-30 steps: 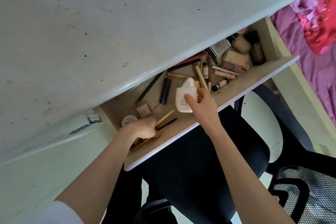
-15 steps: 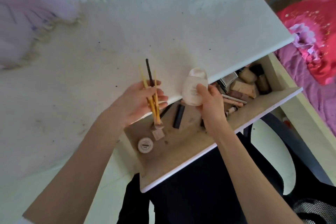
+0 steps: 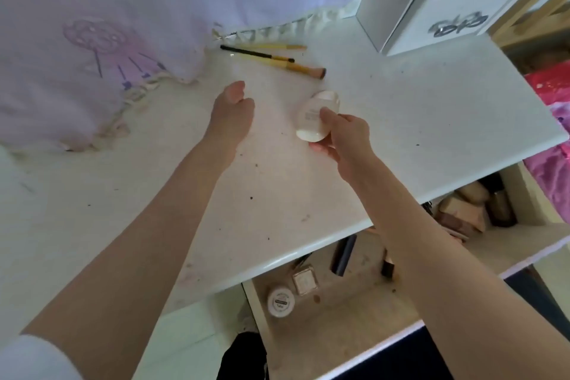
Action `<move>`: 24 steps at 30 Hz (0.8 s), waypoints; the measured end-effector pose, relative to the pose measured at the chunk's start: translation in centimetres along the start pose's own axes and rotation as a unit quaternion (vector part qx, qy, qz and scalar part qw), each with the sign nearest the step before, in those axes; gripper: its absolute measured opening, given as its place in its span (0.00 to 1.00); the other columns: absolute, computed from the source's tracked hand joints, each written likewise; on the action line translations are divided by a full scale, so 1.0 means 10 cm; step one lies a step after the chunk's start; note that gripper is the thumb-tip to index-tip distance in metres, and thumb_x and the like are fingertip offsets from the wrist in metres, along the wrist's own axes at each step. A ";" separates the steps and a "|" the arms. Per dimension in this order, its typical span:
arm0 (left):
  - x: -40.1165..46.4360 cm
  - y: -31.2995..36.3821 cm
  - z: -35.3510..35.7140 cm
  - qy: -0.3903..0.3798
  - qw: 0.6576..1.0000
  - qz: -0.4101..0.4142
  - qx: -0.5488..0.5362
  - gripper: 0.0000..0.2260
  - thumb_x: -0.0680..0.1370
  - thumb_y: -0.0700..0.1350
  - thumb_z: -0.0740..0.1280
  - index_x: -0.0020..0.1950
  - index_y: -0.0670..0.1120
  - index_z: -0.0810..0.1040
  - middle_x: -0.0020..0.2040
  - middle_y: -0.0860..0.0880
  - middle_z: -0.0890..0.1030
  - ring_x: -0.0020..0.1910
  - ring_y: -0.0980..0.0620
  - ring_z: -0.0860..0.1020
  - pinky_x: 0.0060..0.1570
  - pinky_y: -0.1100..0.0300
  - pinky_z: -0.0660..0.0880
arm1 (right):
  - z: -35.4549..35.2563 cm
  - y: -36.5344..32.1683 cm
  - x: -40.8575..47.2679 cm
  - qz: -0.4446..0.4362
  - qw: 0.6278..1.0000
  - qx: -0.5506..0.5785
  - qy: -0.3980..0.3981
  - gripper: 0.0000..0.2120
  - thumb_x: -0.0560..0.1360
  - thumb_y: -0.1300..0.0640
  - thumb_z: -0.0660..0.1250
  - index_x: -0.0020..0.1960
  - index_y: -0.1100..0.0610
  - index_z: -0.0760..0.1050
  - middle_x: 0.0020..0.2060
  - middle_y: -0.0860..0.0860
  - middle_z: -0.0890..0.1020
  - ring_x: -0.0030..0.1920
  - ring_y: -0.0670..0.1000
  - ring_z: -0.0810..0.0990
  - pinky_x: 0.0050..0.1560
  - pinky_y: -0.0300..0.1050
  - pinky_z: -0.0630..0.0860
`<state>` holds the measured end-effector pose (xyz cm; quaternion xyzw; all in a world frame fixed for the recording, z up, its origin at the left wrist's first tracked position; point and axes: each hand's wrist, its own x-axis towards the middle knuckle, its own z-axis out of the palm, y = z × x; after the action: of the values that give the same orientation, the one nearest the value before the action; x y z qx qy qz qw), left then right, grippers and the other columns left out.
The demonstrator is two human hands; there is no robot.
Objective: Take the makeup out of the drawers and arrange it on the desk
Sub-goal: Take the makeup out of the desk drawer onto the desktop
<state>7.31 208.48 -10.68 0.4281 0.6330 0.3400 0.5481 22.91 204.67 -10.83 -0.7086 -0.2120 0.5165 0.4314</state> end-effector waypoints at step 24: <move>-0.03 -0.71 -0.10 0.061 0.757 0.274 0.590 0.23 0.80 0.53 0.48 0.75 0.49 0.57 0.76 0.50 0.56 0.75 0.47 0.53 0.71 0.43 0.46 | 0.76 -0.17 0.55 -0.272 0.907 -0.320 0.009 0.21 0.77 0.58 0.61 0.70 0.59 0.65 0.63 0.54 0.74 0.63 0.52 0.73 0.61 0.38 0.66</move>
<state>5.14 205.43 -16.79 0.8001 0.5962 0.0600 0.0299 18.22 212.67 -13.16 -0.7279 -0.5468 0.2773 0.3072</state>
